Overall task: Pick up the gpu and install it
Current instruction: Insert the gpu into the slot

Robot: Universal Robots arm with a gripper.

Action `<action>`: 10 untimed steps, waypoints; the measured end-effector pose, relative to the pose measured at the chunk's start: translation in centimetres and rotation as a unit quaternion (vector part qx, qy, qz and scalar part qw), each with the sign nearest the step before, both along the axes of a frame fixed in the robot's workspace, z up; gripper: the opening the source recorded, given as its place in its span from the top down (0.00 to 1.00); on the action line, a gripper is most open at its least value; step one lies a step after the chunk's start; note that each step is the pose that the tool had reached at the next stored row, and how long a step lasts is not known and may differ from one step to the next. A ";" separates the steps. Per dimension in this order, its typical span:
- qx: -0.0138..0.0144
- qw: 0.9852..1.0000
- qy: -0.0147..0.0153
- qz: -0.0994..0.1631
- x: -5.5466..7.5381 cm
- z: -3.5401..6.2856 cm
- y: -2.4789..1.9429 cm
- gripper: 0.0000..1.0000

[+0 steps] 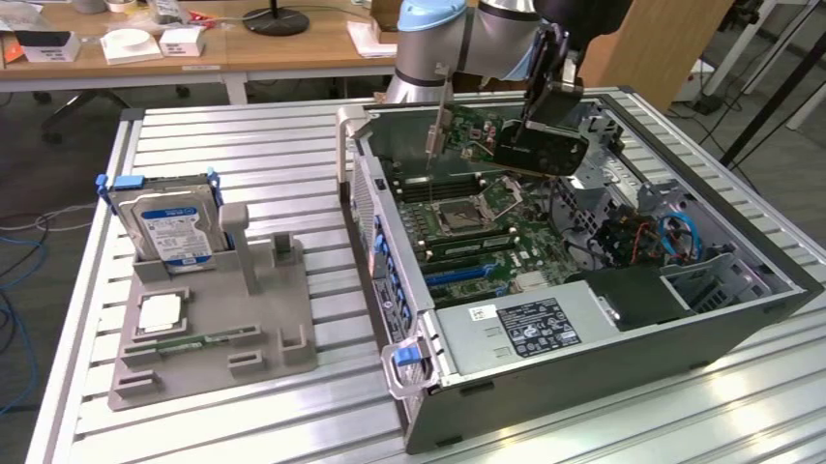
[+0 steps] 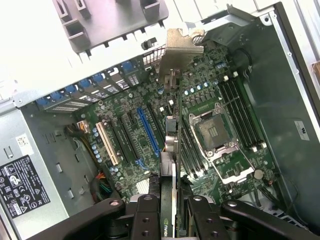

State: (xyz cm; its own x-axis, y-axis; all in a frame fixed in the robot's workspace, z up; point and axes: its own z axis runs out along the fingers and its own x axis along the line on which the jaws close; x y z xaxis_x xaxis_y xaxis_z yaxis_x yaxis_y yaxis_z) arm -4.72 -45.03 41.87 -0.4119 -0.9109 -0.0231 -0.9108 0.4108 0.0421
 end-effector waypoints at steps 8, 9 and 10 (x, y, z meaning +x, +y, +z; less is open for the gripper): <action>0.000 1.000 0.000 0.005 0.0 0.00 0.00 0.74; 0.000 1.000 0.000 0.006 0.0 0.00 0.00 0.74; 0.000 1.000 0.000 0.006 0.0 0.00 0.00 0.74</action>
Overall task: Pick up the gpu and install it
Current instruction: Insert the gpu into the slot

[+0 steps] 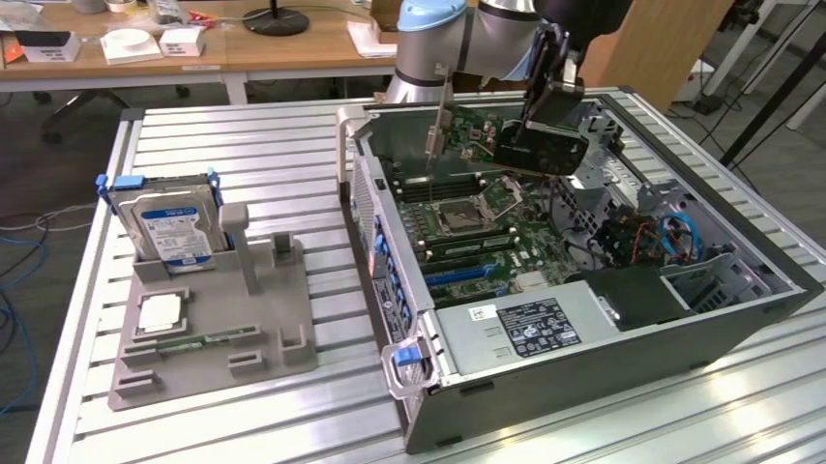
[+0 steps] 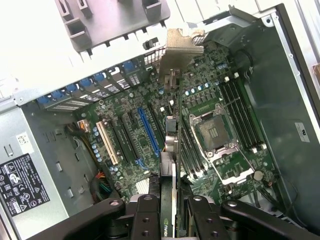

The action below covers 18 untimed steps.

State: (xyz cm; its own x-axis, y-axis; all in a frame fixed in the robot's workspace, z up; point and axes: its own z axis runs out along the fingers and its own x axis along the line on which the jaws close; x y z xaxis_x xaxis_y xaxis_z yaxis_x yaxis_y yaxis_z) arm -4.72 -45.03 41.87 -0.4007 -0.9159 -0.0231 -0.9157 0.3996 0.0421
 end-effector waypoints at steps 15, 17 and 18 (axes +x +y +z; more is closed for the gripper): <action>0.000 1.000 0.000 0.015 0.0 0.00 0.00 0.74; 0.000 1.000 0.000 0.020 0.0 0.00 0.00 0.74; 0.000 1.000 0.000 0.022 0.0 0.00 0.00 0.74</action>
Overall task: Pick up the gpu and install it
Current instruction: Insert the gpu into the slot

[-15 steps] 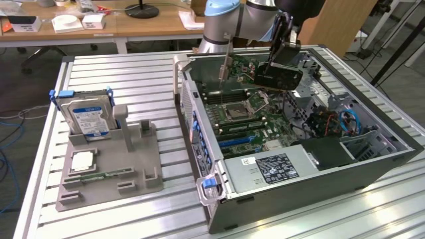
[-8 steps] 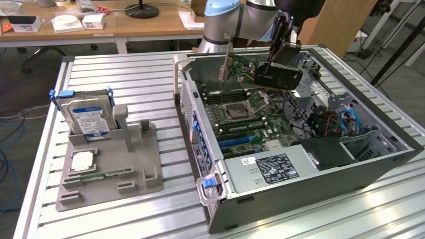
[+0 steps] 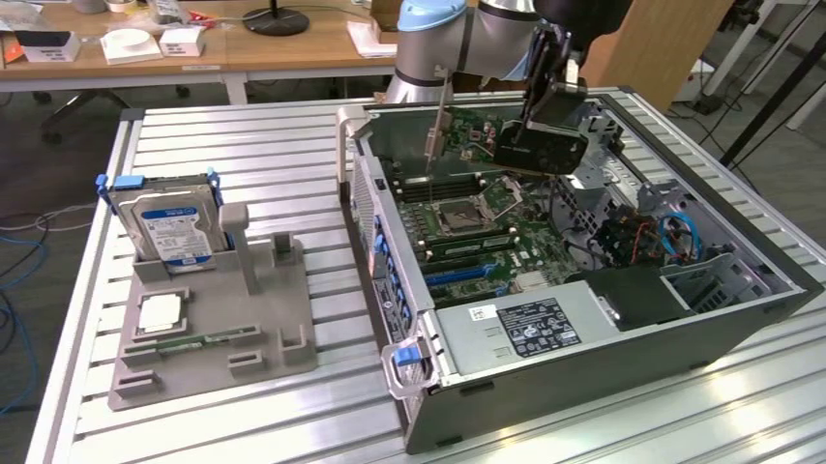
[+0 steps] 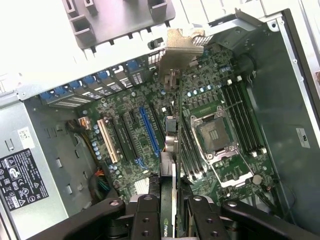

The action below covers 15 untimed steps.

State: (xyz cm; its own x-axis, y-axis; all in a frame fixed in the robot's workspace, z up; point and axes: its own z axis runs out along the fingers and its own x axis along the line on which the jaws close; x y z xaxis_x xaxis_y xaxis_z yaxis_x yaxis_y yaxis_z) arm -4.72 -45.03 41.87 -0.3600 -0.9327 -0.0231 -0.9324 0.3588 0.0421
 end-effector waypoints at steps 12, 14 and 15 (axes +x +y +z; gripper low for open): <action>0.000 0.999 0.000 0.036 0.0 0.00 0.00 0.74; 0.000 0.999 0.000 0.041 0.0 0.00 0.00 0.74; 0.000 0.999 0.000 0.044 0.0 0.00 0.00 0.74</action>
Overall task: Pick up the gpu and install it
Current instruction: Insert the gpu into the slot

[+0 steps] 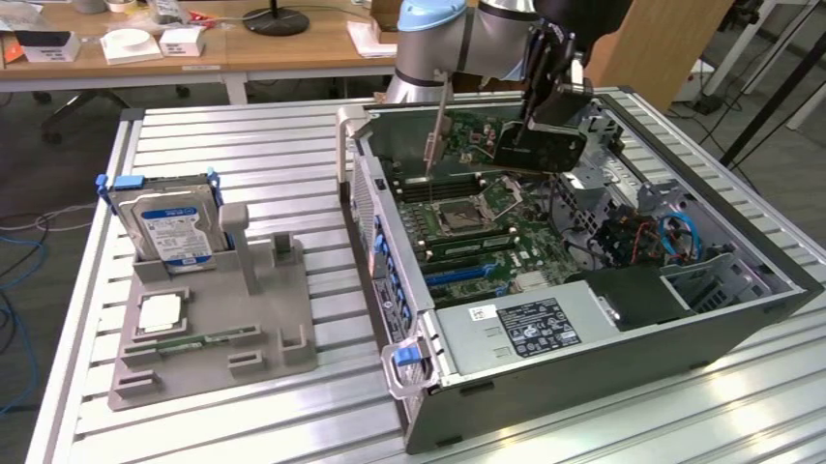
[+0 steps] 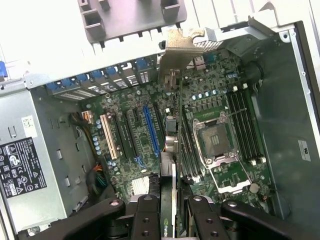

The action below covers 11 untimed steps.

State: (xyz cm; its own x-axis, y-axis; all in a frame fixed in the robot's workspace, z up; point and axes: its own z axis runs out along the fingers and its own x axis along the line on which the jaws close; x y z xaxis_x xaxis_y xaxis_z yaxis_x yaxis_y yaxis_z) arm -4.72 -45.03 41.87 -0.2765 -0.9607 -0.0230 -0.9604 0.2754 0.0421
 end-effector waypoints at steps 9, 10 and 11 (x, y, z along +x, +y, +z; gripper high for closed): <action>0.000 1.000 0.000 0.021 0.0 0.00 0.00 0.74; 0.000 1.000 0.000 0.024 0.0 0.00 0.00 0.74; 0.000 1.000 0.000 0.025 0.0 0.00 0.00 0.74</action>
